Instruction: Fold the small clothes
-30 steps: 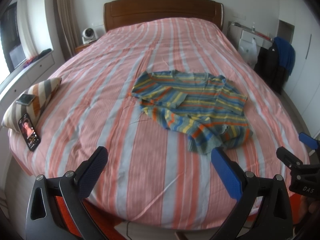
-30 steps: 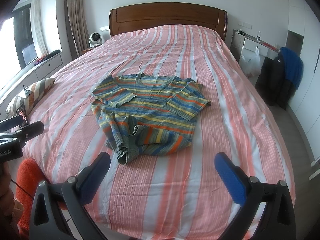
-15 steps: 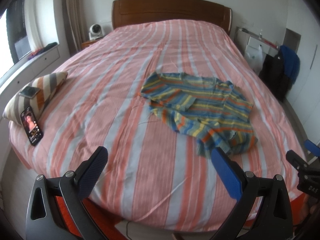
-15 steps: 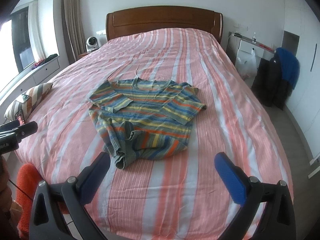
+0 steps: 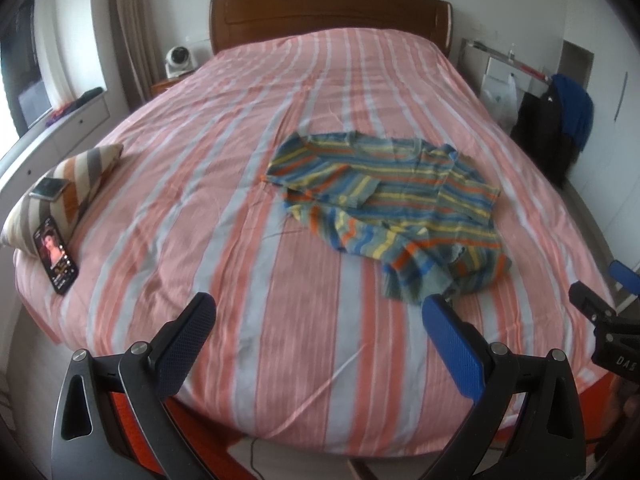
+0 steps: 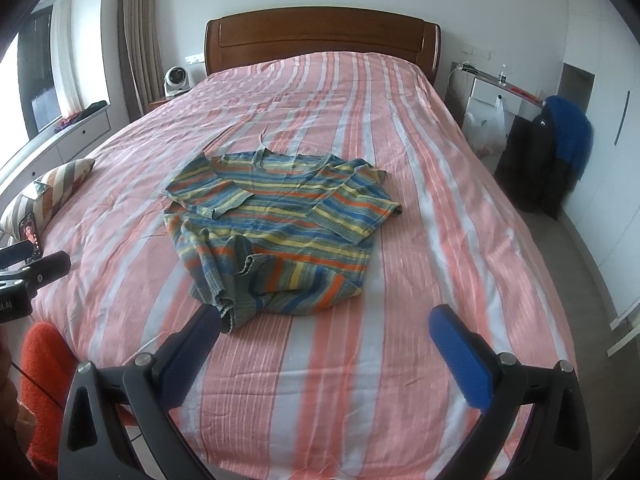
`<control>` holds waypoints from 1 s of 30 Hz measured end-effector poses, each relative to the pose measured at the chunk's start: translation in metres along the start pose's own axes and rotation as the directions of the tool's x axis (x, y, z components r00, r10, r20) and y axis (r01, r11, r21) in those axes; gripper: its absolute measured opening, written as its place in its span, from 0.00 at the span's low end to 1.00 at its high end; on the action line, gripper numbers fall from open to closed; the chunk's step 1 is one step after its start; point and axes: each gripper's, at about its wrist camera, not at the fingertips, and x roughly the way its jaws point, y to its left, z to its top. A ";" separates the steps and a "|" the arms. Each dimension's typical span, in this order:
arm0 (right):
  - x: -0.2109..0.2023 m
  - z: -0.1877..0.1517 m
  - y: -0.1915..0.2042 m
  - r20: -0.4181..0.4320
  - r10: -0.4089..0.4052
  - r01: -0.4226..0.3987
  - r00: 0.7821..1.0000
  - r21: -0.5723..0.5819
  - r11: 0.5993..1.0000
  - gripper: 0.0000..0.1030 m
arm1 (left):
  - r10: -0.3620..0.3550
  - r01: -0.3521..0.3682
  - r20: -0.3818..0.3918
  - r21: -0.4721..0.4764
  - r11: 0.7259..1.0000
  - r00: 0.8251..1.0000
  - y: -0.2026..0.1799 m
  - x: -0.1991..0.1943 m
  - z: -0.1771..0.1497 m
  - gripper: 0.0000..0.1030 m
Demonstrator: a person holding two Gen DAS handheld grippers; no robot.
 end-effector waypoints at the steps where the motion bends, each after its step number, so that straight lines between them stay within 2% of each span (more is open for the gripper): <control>1: 0.001 0.000 0.000 -0.001 -0.004 0.004 1.000 -0.001 1.000 1.00 | 0.001 -0.001 -0.002 0.001 1.000 1.000 0.000 0.001 -0.001 1.00; 17: 0.010 -0.006 -0.004 -0.024 -0.043 0.042 0.999 -0.020 0.999 1.00 | 0.000 0.000 -0.017 0.010 1.000 1.000 -0.002 0.010 -0.005 1.00; 21: 0.036 -0.001 -0.003 0.004 -0.028 0.028 1.000 -0.112 0.993 0.99 | -0.084 0.083 -0.062 -0.024 0.996 0.995 0.003 0.023 -0.009 1.00; 22: 0.049 0.003 -0.004 -0.019 0.011 -0.014 1.000 -0.117 0.993 0.97 | -0.103 0.100 -0.068 -0.041 0.994 0.992 0.005 0.024 -0.011 1.00; 23: 0.063 0.009 -0.007 -0.066 0.099 -0.104 0.993 -0.079 0.991 0.92 | -0.110 0.106 -0.068 -0.049 0.993 0.992 0.006 0.024 -0.012 1.00; 24: 0.075 0.015 -0.010 -0.107 0.192 -0.194 0.976 -0.016 0.981 0.79 | -0.109 0.105 -0.066 -0.054 0.993 0.992 0.008 0.024 -0.013 1.00; 25: 0.092 0.021 -0.014 -0.153 0.300 -0.291 0.942 0.078 0.953 0.71 | -0.103 0.099 -0.064 -0.055 0.994 0.993 0.008 0.023 -0.014 1.00; 26: 0.107 0.026 -0.014 -0.182 0.360 -0.338 0.915 0.144 0.930 0.69 | -0.097 0.093 -0.061 -0.056 0.994 0.993 0.009 0.022 -0.015 1.00; 28: 0.140 0.033 -0.011 -0.225 0.458 -0.392 0.860 0.282 0.876 0.60 | -0.087 0.083 -0.060 -0.057 0.995 0.994 0.010 0.021 -0.015 1.00; 29: 0.159 0.037 -0.008 -0.231 0.508 -0.413 0.830 0.358 0.837 0.57 | -0.080 0.077 -0.062 -0.056 0.995 0.995 0.011 0.021 -0.016 1.00; 30: 0.172 0.039 -0.005 -0.240 0.517 -0.402 0.821 0.400 0.824 0.51 | -0.075 0.071 -0.064 -0.055 0.996 0.995 0.011 0.022 -0.015 1.00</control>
